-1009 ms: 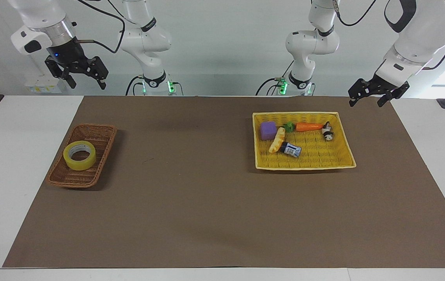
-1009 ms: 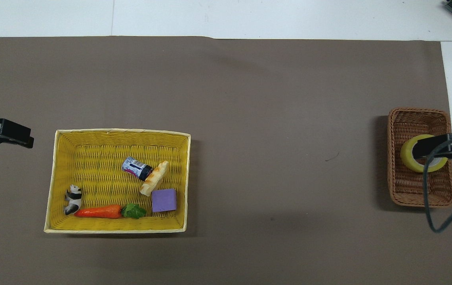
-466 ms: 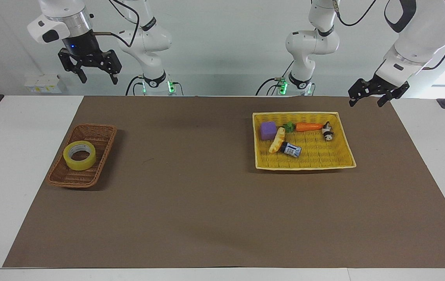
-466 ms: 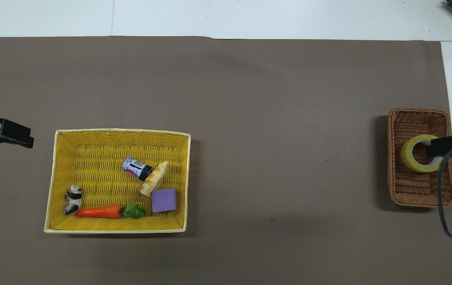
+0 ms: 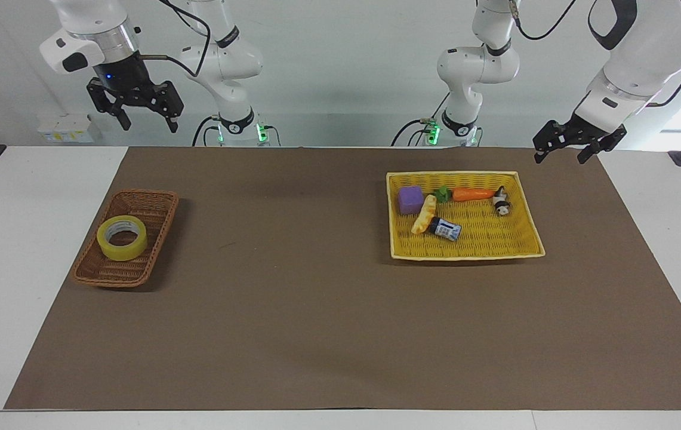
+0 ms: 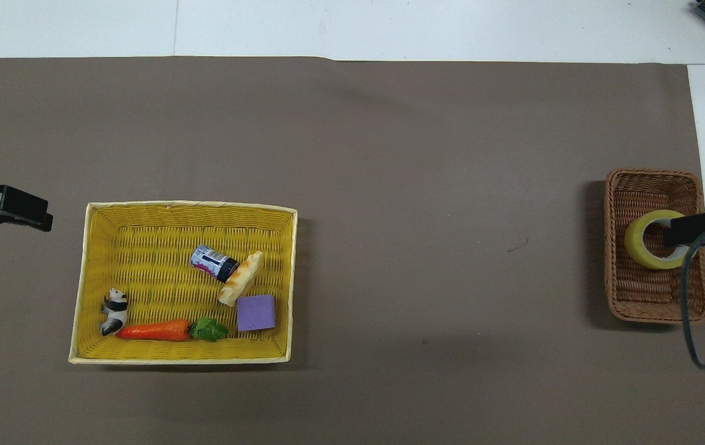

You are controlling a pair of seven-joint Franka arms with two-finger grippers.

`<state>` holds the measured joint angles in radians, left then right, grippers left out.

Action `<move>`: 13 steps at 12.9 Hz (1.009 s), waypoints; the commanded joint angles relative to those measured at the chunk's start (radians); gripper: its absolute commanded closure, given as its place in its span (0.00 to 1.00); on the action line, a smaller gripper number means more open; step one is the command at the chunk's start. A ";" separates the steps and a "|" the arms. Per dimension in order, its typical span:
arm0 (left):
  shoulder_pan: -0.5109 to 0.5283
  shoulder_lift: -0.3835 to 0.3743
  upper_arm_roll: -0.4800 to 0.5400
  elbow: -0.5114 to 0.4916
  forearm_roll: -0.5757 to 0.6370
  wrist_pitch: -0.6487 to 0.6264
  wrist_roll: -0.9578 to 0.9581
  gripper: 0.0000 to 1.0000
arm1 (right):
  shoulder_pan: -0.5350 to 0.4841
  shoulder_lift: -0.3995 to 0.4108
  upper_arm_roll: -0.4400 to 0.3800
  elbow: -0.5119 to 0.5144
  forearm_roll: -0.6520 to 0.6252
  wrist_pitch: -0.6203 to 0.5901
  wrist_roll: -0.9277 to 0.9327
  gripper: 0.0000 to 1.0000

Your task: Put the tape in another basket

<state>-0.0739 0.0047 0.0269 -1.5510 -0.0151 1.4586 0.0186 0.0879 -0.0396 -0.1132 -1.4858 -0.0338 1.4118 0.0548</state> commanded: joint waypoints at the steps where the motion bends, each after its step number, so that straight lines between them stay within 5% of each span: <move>1: -0.017 0.003 0.014 0.015 0.015 -0.012 0.009 0.00 | -0.008 -0.015 0.007 -0.028 0.003 -0.004 -0.020 0.00; 3: -0.017 0.003 0.014 0.015 0.015 -0.012 0.009 0.00 | -0.005 -0.077 0.007 -0.132 0.003 0.073 -0.024 0.00; 13: -0.017 0.003 0.014 0.015 0.015 -0.012 0.009 0.00 | -0.008 -0.054 0.010 -0.087 0.017 0.009 -0.039 0.00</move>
